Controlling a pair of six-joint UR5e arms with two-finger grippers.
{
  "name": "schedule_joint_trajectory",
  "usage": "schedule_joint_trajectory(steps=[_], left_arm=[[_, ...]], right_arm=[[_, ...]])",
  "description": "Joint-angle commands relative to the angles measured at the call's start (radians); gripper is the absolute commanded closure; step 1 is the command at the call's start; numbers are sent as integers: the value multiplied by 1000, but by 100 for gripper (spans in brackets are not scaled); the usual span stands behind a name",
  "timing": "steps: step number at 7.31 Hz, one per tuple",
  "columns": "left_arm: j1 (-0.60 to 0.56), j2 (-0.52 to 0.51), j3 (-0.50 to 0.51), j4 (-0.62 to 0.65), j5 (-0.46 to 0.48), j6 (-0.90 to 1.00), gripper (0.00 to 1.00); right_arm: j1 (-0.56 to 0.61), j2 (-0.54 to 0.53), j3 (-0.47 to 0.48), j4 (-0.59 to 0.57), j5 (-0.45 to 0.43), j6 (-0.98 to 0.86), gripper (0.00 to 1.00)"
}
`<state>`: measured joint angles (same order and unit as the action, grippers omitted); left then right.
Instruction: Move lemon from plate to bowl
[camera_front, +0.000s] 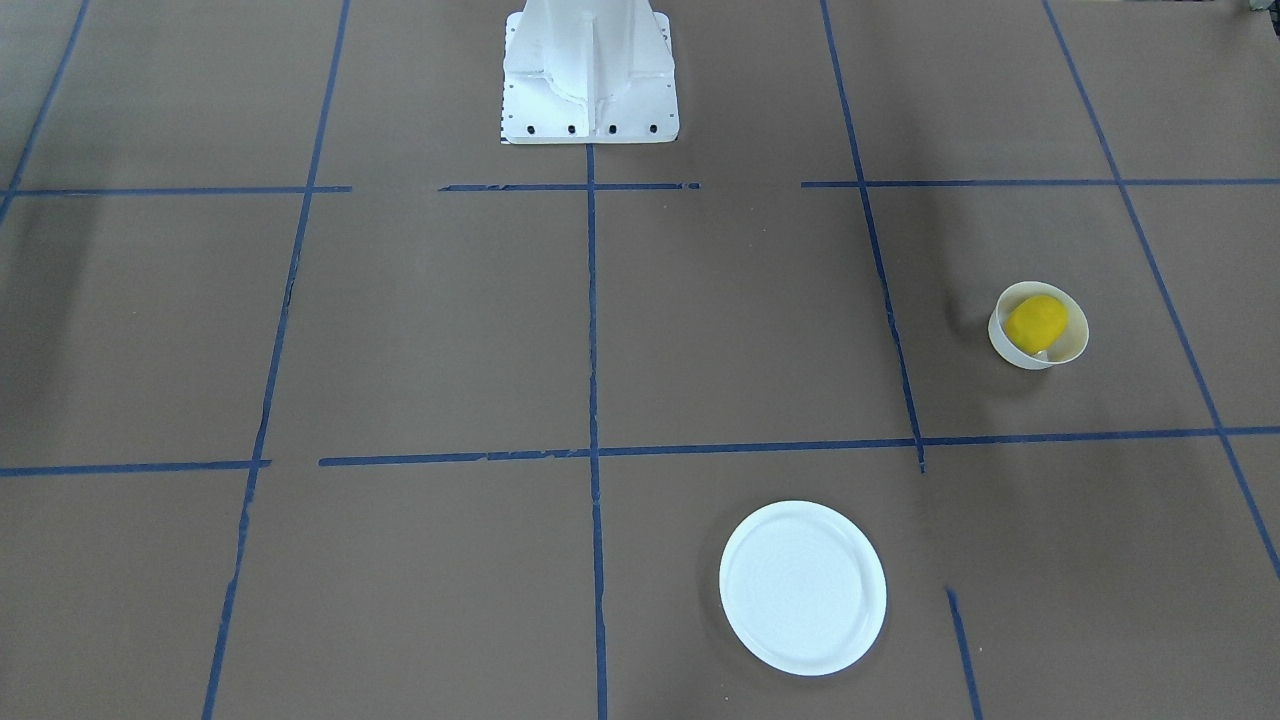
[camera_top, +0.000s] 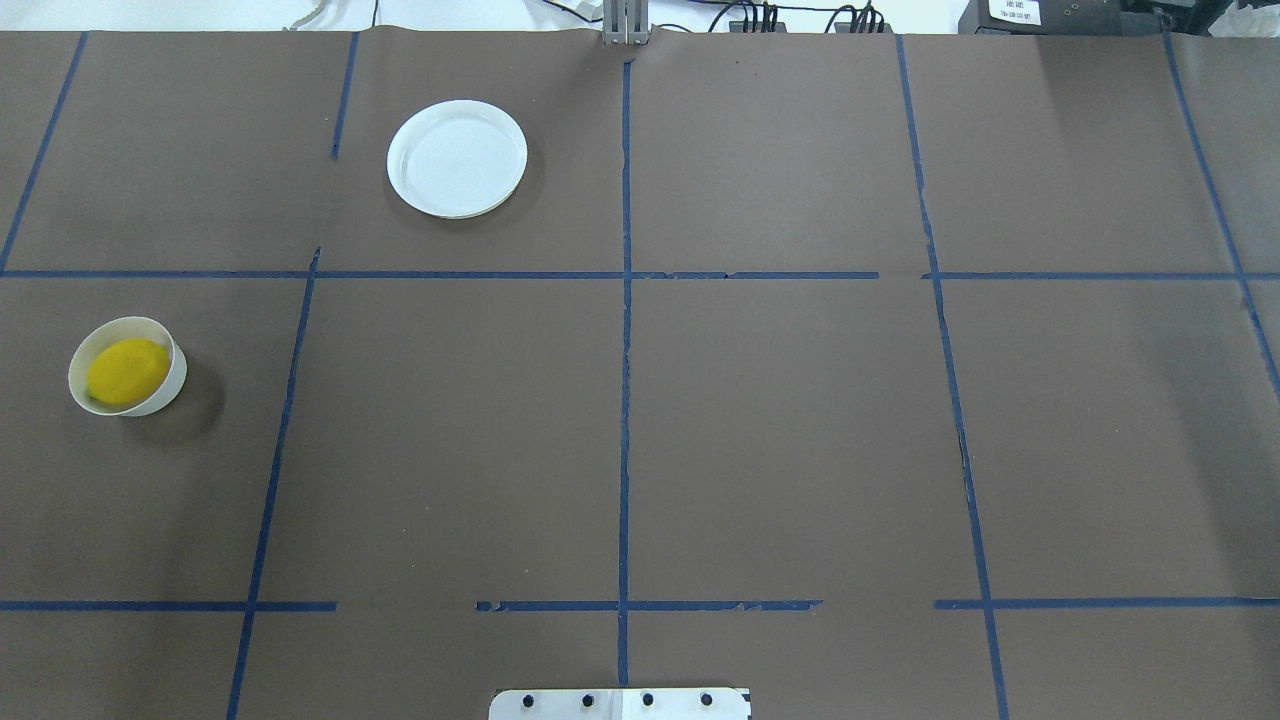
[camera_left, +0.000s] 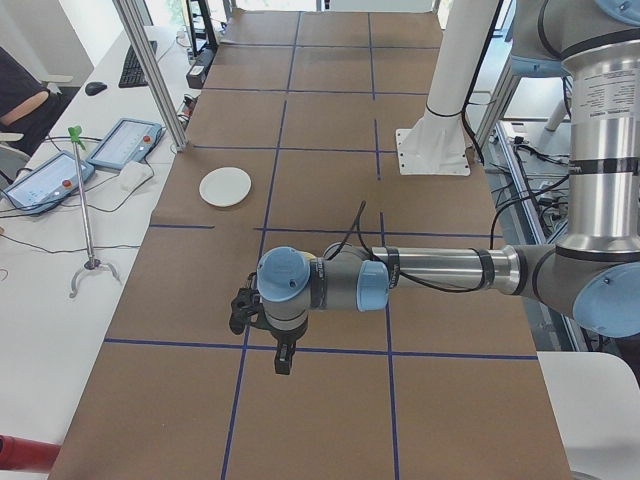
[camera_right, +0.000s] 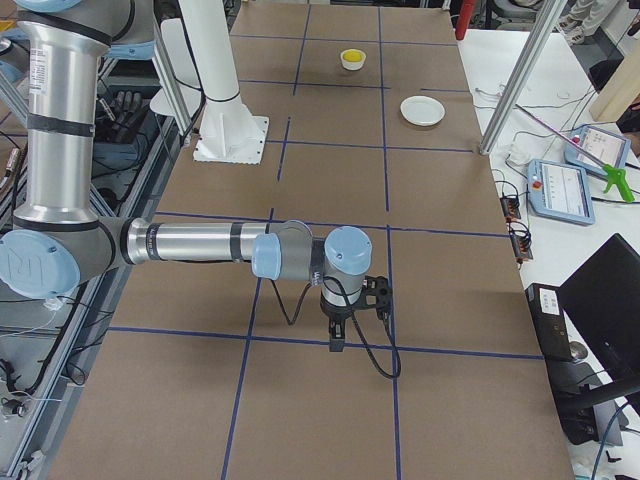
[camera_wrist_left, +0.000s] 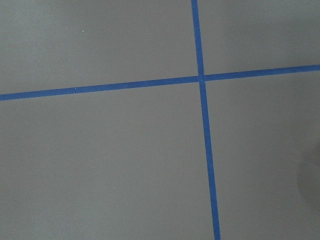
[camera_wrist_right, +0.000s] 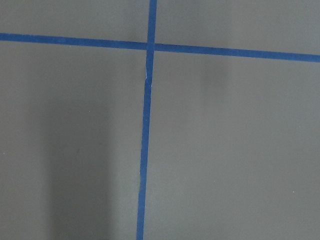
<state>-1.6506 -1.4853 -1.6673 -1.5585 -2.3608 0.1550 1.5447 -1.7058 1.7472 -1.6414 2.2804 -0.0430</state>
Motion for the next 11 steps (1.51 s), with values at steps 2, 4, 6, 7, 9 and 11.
schedule_joint_trajectory(steps=[2,4,6,7,9,11], left_arm=[[0,-1,-3,0,0,0,0],[0,-3,-2,0,2,0,0],[2,-6,-3,0,21,0,0],[2,-7,-2,0,28,0,0],[2,-9,0,0,29,0,0],[2,-9,0,0,29,0,0]], right_arm=[[0,0,0,0,1,0,0],[0,0,0,0,1,0,0],[0,0,0,0,1,0,0],[0,0,0,0,1,0,0],[0,0,0,0,1,0,0],[0,0,0,0,1,0,0]])
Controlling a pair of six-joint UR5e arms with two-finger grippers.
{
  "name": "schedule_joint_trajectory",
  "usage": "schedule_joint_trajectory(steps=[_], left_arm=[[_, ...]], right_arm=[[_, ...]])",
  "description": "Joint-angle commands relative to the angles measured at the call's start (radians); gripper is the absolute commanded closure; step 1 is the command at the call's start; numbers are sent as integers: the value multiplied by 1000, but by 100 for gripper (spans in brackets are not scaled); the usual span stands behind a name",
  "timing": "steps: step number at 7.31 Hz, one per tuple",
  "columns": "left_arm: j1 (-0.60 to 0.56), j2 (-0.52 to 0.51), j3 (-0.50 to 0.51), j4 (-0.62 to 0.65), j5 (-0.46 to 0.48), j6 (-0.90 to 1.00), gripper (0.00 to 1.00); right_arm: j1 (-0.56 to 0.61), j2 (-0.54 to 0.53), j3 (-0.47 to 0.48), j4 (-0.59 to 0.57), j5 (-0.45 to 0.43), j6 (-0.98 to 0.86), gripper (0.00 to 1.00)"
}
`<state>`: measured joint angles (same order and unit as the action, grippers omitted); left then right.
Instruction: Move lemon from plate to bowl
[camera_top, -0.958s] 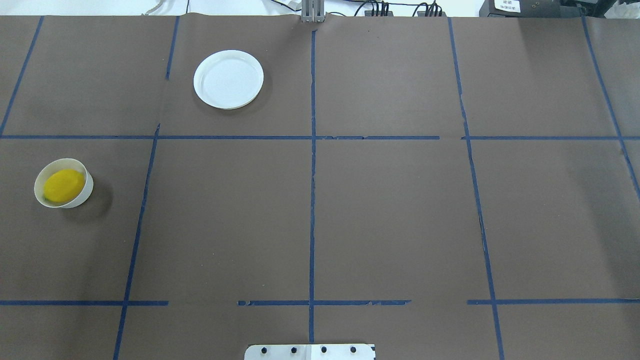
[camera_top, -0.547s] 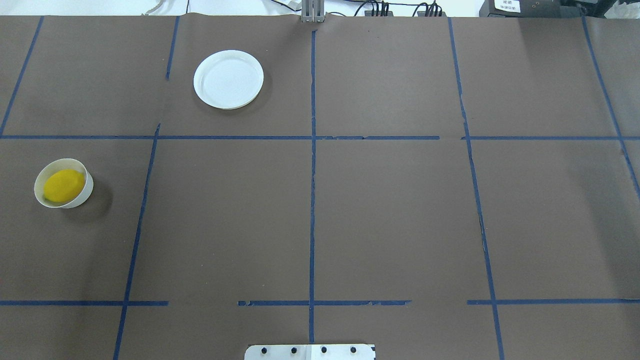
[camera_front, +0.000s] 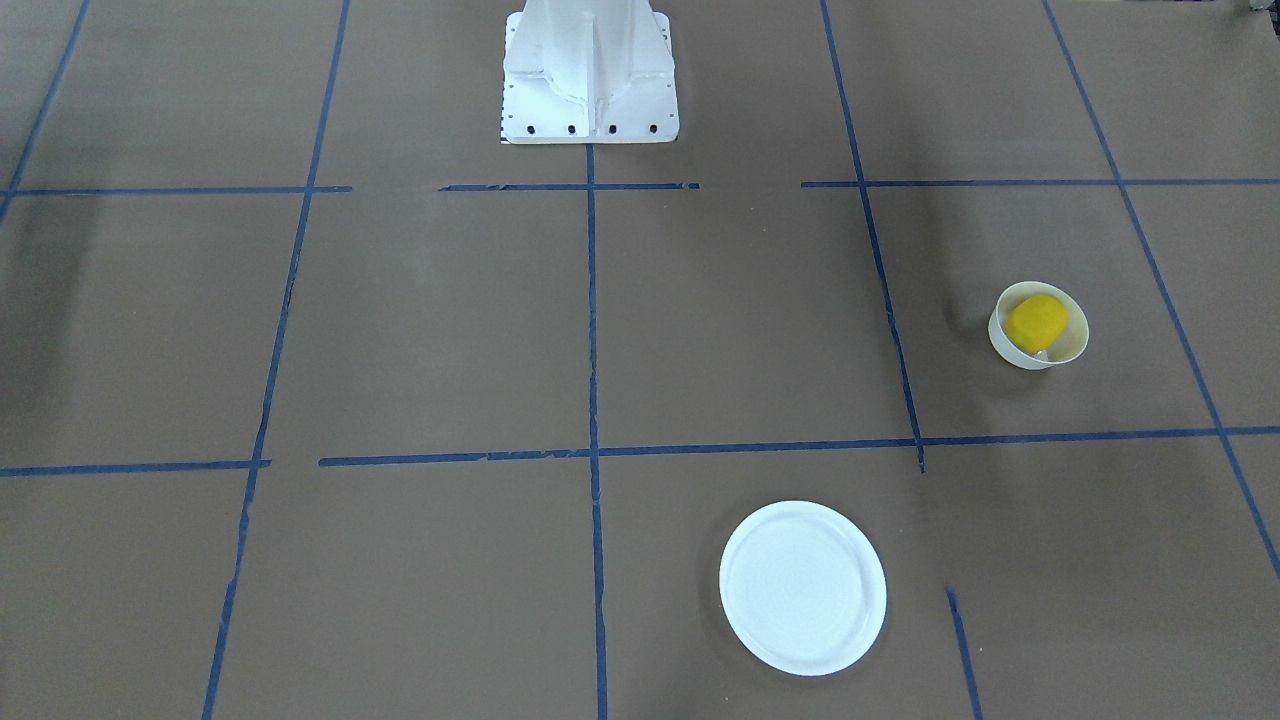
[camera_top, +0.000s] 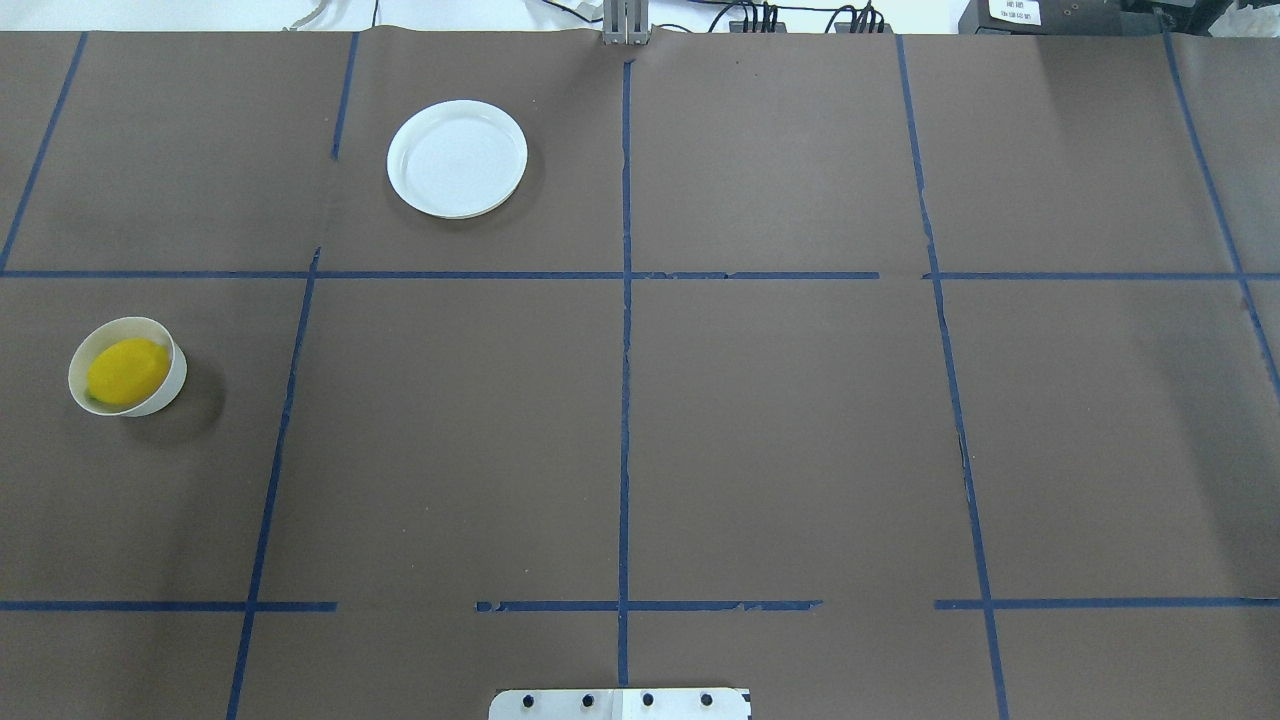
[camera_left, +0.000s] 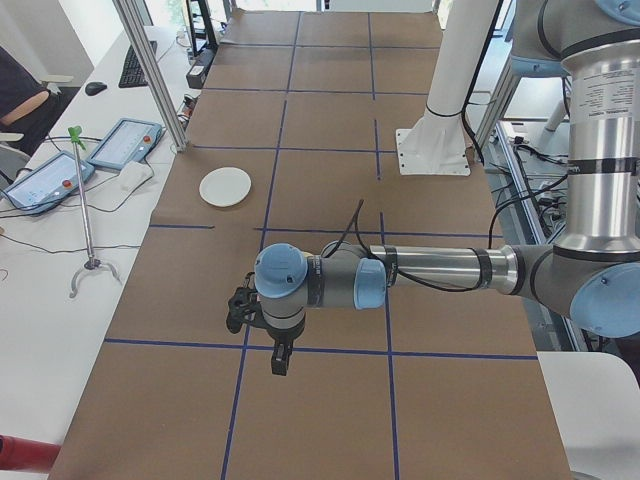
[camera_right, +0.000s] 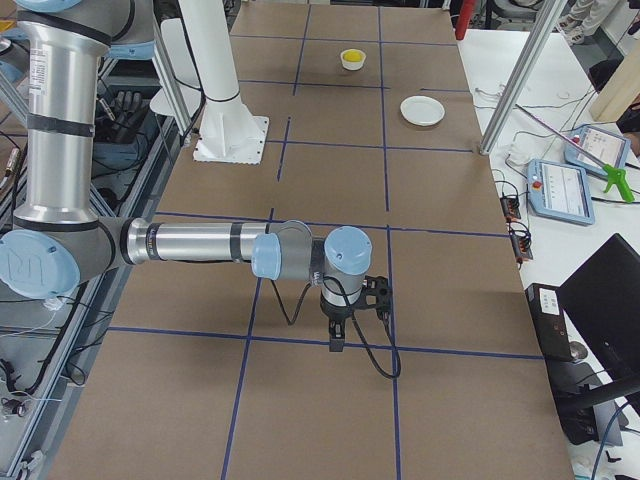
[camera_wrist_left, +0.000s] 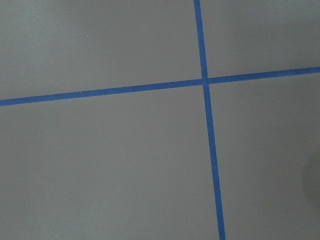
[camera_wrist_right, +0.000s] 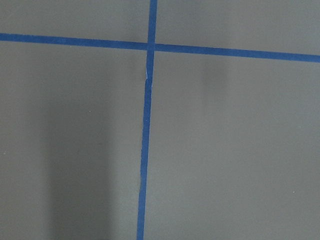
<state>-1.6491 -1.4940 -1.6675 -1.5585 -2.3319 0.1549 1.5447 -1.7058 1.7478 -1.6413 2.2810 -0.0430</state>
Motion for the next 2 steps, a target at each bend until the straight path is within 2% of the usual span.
schedule_joint_trajectory(steps=[1,2], left_arm=[[0,0,0,0,0,0,0],[0,-2,0,0,0,0,0]], right_arm=[[0,0,-1,0,0,0,0],[0,0,-1,0,0,0,0]])
